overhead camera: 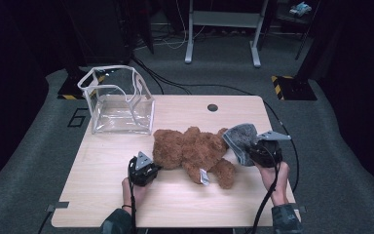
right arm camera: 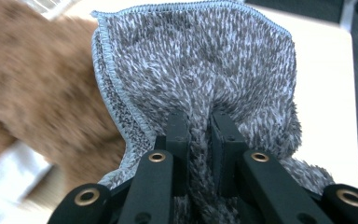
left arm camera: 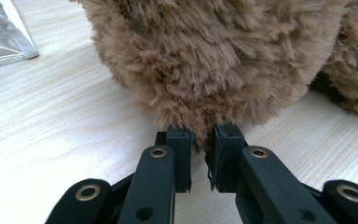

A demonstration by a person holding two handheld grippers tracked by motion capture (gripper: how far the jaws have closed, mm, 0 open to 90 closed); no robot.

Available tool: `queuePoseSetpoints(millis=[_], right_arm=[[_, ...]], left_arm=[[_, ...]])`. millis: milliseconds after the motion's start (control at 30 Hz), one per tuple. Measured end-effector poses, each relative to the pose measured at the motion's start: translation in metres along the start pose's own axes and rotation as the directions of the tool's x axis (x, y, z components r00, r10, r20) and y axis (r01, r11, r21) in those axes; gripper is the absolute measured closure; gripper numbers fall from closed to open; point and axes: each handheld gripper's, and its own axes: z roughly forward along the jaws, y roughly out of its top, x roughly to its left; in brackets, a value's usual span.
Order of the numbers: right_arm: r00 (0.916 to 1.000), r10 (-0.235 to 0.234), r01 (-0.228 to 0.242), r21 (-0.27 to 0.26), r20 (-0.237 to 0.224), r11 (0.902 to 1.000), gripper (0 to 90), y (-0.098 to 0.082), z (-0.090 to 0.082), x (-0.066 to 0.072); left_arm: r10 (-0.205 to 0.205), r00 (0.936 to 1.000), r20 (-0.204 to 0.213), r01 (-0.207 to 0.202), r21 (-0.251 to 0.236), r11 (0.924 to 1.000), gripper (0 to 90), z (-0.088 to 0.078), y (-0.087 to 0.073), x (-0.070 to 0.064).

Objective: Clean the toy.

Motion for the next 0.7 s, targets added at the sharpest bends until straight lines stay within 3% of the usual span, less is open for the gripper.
queuePoseSetpoints(millis=[133,267,433,567,700], right_arm=[[0.9983,-0.040,0.039,-0.037,-0.043,0.9986,79.8,0.023,-0.003,0.017],[0.9914,-0.086,0.082,-0.048,-0.099,0.9955,79.7,0.043,0.004,0.043],[0.9816,-0.137,0.138,-0.006,-0.133,0.9904,79.7,0.053,0.028,0.069],[0.9840,-0.120,0.129,0.059,-0.132,0.9899,79.7,0.048,0.054,0.077],[0.9853,-0.102,0.112,0.065,-0.137,0.9916,79.8,0.044,0.062,0.073]], left_arm=[[0.000,1.0000,0.001,0.000,0.000,1.0000,80.2,0.000,0.000,0.000],[0.001,1.0000,-0.001,-0.001,0.000,1.0000,80.1,0.000,0.000,0.000],[0.002,1.0000,0.000,-0.002,0.000,1.0000,79.7,0.000,0.000,0.000],[0.002,1.0000,-0.002,-0.002,-0.004,1.0000,77.1,-0.001,0.000,0.000],[0.004,1.0000,-0.007,-0.004,-0.004,1.0000,69.5,-0.001,0.000,0.000]])
